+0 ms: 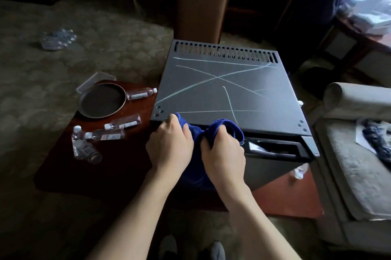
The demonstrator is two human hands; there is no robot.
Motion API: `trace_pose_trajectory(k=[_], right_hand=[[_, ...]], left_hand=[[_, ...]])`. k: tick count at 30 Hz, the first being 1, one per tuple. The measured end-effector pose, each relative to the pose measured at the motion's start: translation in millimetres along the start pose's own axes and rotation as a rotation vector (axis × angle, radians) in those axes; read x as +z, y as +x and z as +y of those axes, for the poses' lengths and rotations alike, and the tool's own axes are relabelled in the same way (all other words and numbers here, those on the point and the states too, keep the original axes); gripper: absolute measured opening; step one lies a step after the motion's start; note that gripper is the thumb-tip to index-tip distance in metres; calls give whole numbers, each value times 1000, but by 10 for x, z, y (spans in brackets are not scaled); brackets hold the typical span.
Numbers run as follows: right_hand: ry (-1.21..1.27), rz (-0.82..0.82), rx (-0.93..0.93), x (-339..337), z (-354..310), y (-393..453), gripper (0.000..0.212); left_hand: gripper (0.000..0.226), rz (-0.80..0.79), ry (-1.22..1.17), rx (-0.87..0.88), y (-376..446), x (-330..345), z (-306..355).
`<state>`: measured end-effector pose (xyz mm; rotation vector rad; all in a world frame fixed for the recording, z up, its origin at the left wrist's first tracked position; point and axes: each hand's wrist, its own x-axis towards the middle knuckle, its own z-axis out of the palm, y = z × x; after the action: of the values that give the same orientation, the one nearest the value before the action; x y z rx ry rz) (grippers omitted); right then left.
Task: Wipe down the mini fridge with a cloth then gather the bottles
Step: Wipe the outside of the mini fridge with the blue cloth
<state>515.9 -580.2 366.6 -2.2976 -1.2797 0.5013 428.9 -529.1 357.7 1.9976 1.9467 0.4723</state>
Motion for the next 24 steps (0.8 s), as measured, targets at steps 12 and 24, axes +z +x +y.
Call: trace_pose_trajectory(k=[12, 24], right_hand=[[61, 157, 252, -964, 1349, 194, 19], [58, 124, 136, -1062, 1528, 402, 21]], left_hand=[[28, -194, -103, 163, -482, 644, 1439], [25, -68, -125, 79, -533, 750, 1570]])
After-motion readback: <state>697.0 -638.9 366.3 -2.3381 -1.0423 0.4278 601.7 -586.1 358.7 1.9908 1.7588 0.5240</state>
